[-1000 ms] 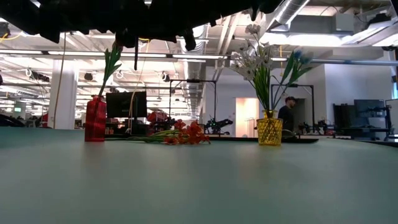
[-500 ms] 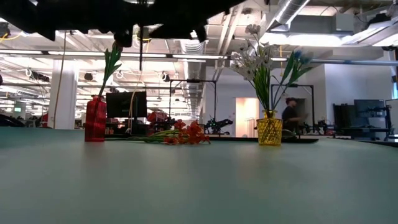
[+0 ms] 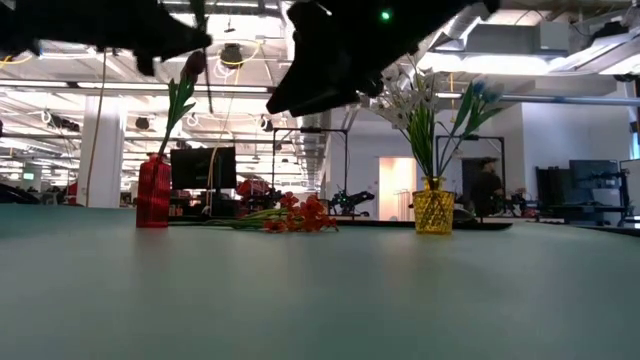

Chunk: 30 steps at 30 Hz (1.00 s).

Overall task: Sort flowers into vase by color
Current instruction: Put the bottom red flowers into the red vase

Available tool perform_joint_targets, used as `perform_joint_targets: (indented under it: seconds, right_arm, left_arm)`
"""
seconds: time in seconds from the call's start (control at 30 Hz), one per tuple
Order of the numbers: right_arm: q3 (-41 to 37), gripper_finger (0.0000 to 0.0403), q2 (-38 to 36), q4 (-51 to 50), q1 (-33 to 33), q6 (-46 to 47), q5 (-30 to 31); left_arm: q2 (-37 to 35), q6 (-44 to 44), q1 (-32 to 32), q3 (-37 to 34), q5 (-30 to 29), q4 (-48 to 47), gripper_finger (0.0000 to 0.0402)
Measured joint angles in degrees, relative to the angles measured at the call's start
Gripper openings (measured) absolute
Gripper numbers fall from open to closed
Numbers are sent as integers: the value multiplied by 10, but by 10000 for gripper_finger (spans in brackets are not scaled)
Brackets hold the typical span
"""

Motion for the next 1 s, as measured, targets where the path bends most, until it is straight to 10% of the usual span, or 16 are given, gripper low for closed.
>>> perform_joint_targets:
  seconds: [0.27,1.0]
  right_arm:
    - [-47,270,0,73,23,5,-9]
    - [-47,270,0,52,30,4,-17]
  left_arm:
    - [-68,102,2,-81,-213,102,0]
    - [-114,132,1,-92,-317,55,0]
